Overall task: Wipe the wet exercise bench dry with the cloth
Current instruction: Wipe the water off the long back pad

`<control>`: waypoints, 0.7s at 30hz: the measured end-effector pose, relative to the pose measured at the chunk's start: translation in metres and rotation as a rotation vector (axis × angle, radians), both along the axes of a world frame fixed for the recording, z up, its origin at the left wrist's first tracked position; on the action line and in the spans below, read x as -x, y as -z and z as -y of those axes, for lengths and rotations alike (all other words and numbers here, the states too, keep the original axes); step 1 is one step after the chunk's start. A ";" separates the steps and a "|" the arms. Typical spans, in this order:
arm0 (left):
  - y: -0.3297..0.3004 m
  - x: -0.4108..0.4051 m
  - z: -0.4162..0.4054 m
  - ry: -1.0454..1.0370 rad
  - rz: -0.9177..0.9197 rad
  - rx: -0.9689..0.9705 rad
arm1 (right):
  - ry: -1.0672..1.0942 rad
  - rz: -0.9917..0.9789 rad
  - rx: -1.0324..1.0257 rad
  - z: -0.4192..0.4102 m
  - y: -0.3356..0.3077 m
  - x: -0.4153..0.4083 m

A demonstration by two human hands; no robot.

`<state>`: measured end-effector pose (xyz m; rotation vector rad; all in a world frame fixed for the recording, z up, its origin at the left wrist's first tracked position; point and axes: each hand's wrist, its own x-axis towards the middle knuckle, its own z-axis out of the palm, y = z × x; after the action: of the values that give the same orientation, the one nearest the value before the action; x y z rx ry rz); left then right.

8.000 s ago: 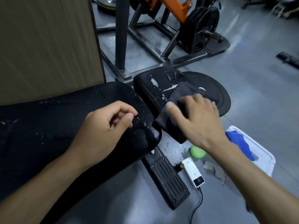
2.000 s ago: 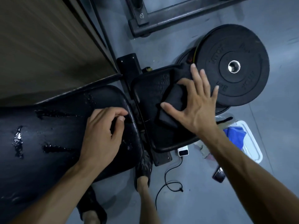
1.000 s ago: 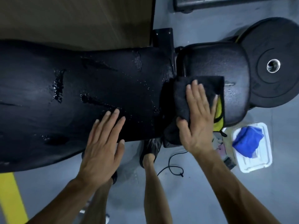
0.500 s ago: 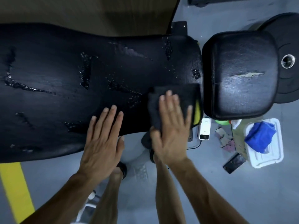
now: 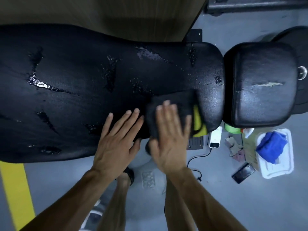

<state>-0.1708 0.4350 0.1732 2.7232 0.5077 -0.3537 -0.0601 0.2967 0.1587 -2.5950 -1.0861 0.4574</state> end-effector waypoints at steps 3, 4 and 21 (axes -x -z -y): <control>0.003 0.003 -0.008 0.029 0.032 -0.003 | -0.408 0.034 0.042 0.014 -0.002 -0.027; 0.003 0.004 -0.010 0.034 0.036 -0.007 | -0.485 0.059 0.056 0.023 -0.003 -0.050; 0.007 0.005 -0.007 -0.003 0.079 -0.006 | -0.161 0.013 0.065 0.035 -0.004 -0.121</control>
<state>-0.1760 0.4418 0.1657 2.7296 0.4918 -0.2424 0.0608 0.2618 0.1631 -2.5797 -1.3118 0.5207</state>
